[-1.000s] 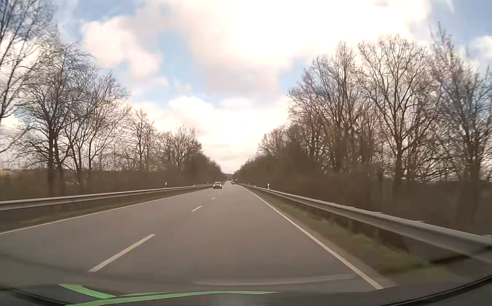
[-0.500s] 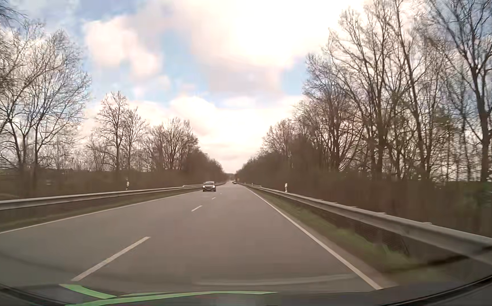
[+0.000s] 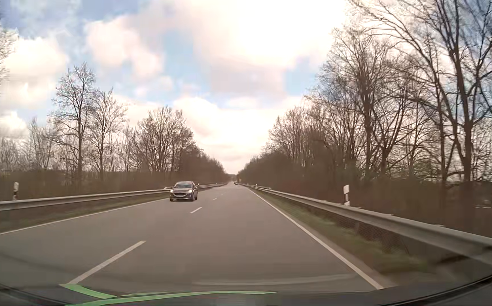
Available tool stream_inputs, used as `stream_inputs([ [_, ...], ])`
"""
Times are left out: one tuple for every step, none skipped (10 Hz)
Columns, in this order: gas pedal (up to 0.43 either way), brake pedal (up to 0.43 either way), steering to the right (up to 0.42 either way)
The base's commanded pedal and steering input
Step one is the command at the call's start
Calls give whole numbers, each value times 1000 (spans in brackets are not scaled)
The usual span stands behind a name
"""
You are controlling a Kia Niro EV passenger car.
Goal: Follow the waypoints while adhering to traffic rules and regulations
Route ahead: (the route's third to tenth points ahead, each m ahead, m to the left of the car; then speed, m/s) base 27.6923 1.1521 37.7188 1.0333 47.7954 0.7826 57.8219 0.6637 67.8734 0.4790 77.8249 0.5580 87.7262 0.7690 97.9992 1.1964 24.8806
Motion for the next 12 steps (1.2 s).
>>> stream_inputs([
  [209, 0, -2],
  [209, 0, -2],
  [209, 0, -1],
  [209, 0, -1],
  [209, 0, -1],
  [209, 0, -1],
  [209, 0, 0],
  [209, 0, 0],
  [209, 0, 0],
  [209, 0, 0],
  [209, 0, 0],
  [209, 0, 0],
])
